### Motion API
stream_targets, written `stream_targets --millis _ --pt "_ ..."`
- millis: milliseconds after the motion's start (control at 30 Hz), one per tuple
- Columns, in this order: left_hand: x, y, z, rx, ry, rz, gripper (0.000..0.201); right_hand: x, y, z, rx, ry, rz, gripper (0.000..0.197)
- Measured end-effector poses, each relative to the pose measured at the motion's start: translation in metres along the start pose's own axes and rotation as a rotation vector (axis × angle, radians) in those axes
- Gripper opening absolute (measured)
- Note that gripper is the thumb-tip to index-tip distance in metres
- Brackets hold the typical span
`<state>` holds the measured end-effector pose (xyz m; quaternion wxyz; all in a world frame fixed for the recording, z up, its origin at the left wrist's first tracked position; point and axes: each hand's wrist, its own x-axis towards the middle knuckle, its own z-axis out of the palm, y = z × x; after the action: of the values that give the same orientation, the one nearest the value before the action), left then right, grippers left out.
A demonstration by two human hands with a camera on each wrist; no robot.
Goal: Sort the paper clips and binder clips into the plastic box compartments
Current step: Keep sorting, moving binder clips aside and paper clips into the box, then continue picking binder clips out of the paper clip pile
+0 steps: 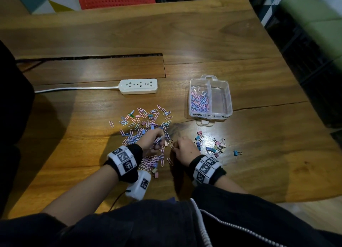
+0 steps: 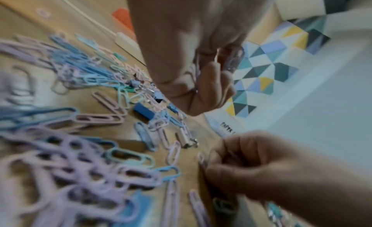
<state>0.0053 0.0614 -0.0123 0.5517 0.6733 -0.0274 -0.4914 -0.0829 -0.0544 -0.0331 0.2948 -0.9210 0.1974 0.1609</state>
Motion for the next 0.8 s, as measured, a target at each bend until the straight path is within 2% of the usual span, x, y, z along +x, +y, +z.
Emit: stream_targets --millis 100,167,267,400,467,533,600,667,767,800 --pt "0.006 0.016 0.006 -0.156 -0.037 0.003 0.030 -0.009 0.012 -0.004 0.031 -0.095 0.021 0.014" --pt "0.012 0.031 0.015 -0.216 -0.063 -0.012 0.031 -0.016 0.018 -0.018 0.127 -0.065 0.033 0.007" --pt "0.023 0.060 0.035 -0.246 -0.080 -0.028 0.032 -0.013 0.028 -0.054 0.345 0.070 0.058 0.019" --pt "0.041 0.099 0.066 -0.326 -0.032 -0.071 0.027 0.007 0.041 -0.098 0.575 0.270 0.089 0.022" --pt "0.045 0.115 0.078 -0.446 -0.010 -0.079 0.027 0.019 0.044 -0.113 0.617 0.342 0.126 0.015" --pt "0.045 0.128 0.085 -0.554 -0.024 -0.069 0.039 0.031 0.043 -0.125 0.569 0.381 0.144 0.005" --pt "0.044 0.135 0.088 -0.631 -0.064 -0.043 0.046 0.047 0.040 -0.131 0.573 0.341 0.164 0.016" --pt "0.046 0.137 0.088 -0.658 -0.104 -0.019 0.048 0.061 0.036 -0.134 0.687 0.266 0.190 0.022" --pt "0.046 0.133 0.081 -0.595 -0.132 -0.040 0.076 0.071 0.034 -0.133 0.716 0.240 0.208 0.034" --pt "0.046 0.130 0.078 -0.552 -0.117 -0.040 0.078 0.068 0.032 -0.132 0.698 0.244 0.193 0.035"
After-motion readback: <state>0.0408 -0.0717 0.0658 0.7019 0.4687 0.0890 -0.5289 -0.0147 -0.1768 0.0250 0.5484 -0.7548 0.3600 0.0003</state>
